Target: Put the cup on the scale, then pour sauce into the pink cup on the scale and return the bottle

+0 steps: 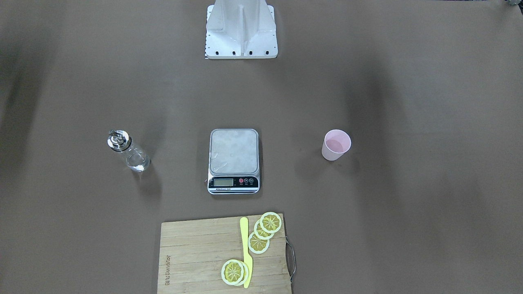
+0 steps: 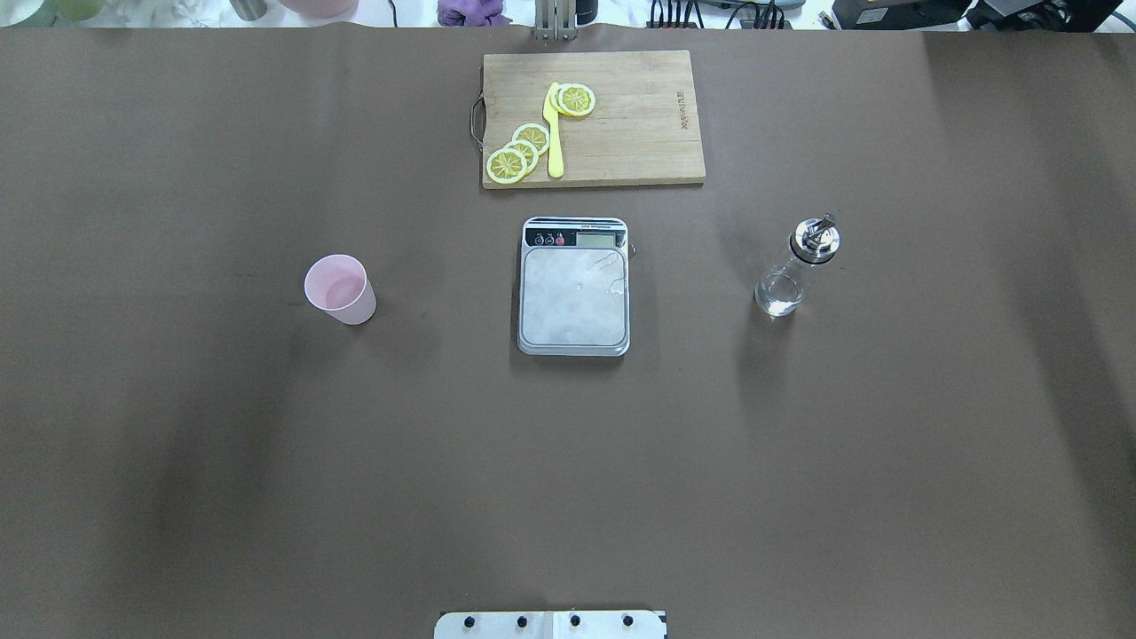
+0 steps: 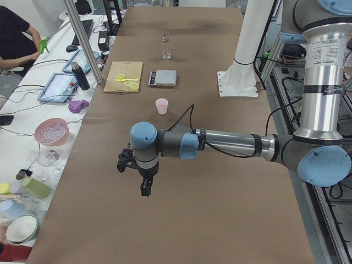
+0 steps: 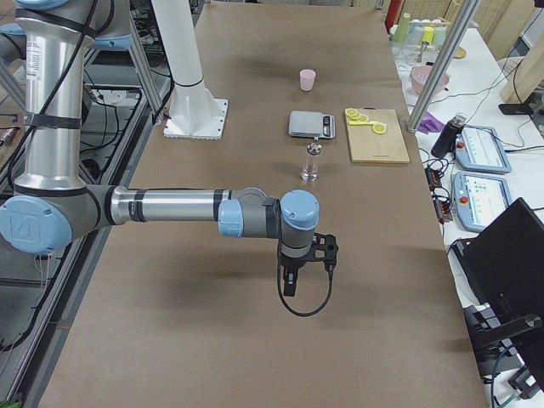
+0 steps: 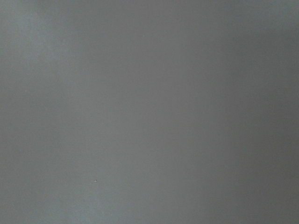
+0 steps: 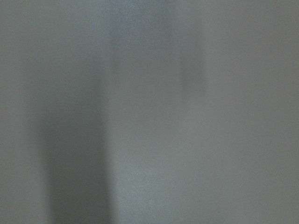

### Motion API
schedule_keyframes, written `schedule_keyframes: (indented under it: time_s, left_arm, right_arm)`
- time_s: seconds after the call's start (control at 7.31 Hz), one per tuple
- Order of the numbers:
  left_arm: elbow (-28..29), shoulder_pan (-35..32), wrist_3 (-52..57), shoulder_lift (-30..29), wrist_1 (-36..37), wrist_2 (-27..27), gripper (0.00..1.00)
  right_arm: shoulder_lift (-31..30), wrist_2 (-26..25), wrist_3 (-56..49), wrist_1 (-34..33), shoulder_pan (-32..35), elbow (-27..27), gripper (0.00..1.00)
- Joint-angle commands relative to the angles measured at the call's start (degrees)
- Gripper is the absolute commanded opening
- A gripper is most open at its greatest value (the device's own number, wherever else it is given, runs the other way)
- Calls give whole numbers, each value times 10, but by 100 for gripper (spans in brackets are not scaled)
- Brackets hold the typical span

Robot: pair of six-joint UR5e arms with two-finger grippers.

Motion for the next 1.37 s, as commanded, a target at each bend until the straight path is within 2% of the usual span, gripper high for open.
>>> schedule_keyframes:
  time_s: [0.0,1.23]
  left_arm:
    - [1,0,0,1,0,0,98]
    - [1,1,-5,-12,0,-7,98]
  right_arm:
    - [1,0,0,0,0,0,100]
    - [5,-2,7,0,0,7,100]
